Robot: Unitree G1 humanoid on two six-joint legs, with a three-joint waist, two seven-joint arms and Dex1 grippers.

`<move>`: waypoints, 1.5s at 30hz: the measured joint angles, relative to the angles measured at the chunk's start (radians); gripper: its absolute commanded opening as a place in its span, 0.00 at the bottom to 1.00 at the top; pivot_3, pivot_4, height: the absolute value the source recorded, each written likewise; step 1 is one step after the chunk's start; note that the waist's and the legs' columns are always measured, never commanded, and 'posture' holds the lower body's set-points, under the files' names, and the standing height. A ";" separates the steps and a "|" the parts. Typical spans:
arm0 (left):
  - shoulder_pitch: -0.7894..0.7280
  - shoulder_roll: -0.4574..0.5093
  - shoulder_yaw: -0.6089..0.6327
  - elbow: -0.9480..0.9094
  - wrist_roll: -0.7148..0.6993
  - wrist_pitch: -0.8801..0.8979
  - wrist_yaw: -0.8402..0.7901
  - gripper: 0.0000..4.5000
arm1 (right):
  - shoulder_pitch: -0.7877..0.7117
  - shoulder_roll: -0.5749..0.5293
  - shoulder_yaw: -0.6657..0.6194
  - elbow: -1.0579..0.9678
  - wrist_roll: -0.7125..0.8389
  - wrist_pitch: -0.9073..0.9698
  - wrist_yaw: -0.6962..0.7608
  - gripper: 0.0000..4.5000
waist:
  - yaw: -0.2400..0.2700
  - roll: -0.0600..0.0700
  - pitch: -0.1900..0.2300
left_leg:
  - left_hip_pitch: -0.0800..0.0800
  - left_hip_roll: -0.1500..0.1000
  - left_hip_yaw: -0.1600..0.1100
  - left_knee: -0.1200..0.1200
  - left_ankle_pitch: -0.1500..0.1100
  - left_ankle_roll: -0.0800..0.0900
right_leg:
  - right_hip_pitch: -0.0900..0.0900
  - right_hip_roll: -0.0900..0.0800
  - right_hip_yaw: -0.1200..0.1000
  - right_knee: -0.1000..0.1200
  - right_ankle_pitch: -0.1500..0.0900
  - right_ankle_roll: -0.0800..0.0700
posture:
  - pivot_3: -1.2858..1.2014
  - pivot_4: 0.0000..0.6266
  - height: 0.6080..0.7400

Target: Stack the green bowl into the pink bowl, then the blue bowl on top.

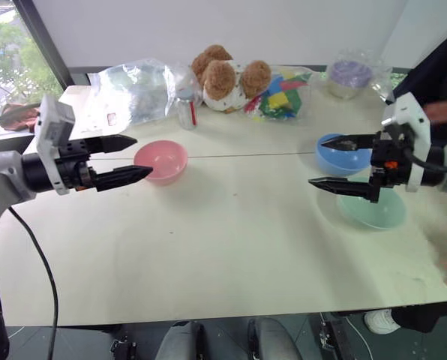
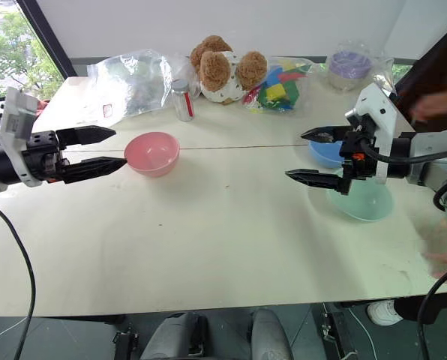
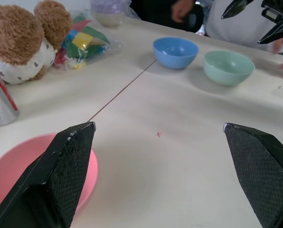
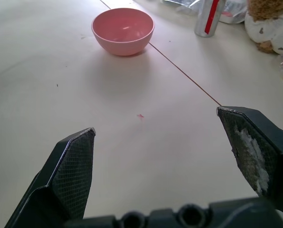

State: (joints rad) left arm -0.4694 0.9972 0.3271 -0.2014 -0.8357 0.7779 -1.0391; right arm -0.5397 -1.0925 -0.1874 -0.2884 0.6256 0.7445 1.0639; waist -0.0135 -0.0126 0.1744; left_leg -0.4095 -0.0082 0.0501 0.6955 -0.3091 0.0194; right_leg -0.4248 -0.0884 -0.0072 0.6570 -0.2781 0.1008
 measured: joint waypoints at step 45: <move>-0.009 -0.032 -0.201 0.145 0.355 -0.288 0.017 0.99 | -0.053 0.037 0.027 -0.002 0.031 0.046 -0.017 1.00 | 0.002 0.000 0.000 | 0.000 0.000 0.000 0.000 0.000 0.001 | 0.000 0.000 0.000 0.000 0.000 0.000 | 0.52 0.24 1.00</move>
State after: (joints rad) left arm -0.4787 0.9653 0.1257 -0.0565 -0.4809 0.4904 -1.0219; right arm -0.5928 -1.0552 -0.1607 -0.2907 0.6564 0.7900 1.0474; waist -0.0116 -0.0124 0.1743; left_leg -0.4095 -0.0083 0.0505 0.6954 -0.3095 0.0200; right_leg -0.4248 -0.0882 -0.0073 0.6569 -0.2781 0.1008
